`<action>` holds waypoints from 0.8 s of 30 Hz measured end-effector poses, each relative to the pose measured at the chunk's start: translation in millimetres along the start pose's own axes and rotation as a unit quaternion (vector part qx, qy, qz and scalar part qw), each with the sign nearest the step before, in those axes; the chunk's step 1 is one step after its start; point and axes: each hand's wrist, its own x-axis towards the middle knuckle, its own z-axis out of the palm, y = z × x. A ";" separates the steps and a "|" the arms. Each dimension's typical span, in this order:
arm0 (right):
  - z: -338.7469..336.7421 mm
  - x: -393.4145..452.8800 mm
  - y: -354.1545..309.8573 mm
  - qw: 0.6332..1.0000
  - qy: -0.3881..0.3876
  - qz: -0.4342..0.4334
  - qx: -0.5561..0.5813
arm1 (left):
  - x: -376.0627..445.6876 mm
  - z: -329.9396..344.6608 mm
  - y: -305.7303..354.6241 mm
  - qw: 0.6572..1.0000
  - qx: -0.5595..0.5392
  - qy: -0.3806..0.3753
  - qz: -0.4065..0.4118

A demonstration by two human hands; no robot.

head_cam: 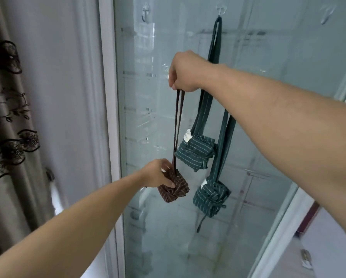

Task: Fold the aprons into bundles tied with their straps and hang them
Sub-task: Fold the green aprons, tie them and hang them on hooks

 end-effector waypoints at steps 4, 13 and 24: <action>8.3 -7.0 2.2 0.999 0.027 -0.013 0.011 | 4.6 23.4 -2.3 0.996 -0.001 0.090 -0.009; 22.5 -72.7 5.6 0.977 0.190 -0.017 0.091 | 0.1 23.5 5.4 0.995 0.053 0.084 -0.002; 235.4 -251.0 29.8 0.923 0.181 0.289 0.177 | 3.0 20.0 2.8 0.995 0.029 0.093 -0.027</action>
